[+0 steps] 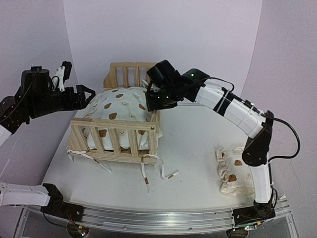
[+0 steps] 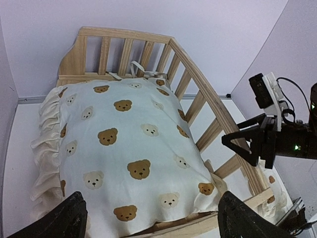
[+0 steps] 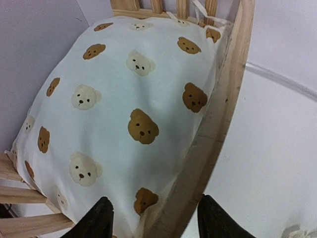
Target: Set up the pet bed
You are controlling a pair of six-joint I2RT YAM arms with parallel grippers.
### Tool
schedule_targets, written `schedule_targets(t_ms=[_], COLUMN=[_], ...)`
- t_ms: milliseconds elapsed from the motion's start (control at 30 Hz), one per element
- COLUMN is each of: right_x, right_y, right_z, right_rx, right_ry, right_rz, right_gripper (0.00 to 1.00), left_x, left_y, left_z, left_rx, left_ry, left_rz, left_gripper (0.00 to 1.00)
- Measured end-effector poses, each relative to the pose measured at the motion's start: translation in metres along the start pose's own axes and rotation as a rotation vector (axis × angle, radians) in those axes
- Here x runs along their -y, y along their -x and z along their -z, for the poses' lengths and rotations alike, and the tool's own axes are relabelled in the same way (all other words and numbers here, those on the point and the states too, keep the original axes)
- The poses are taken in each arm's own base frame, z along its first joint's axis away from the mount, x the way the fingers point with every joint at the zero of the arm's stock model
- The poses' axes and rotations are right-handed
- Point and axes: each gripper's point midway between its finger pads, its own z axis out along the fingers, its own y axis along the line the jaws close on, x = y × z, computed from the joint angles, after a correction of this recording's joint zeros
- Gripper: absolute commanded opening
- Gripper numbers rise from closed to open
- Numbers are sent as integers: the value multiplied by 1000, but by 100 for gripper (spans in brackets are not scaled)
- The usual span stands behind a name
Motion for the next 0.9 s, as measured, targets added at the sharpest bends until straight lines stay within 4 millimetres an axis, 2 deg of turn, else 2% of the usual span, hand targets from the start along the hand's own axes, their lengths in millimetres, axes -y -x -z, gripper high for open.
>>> schedule_targets(t_ms=[67, 167, 267, 367, 567, 667, 900], right_x=[2, 10, 25, 47, 77, 101, 159], right_y=[-2, 0, 3, 8, 10, 21, 61], right_z=[-4, -1, -2, -3, -1, -6, -34], right_rx=[-8, 6, 15, 33, -26, -49, 13], right_ry=[-42, -90, -138, -206, -122, -47, 108], right_rz=[8, -60, -78, -80, 78, 163, 475], right_gripper=[33, 27, 13, 0, 0, 0, 0], left_x=[2, 6, 8, 7, 6, 5, 1], left_y=[-7, -17, -23, -20, -13, -17, -41], left_z=[0, -1, 2, 14, 27, 17, -43], left_rx=[-16, -47, -57, -29, 11, -11, -112], left_ry=[-19, -52, -76, -90, -99, -81, -2], left_rz=[1, 8, 15, 20, 33, 30, 35], left_gripper=[90, 90, 90, 91, 92, 92, 94])
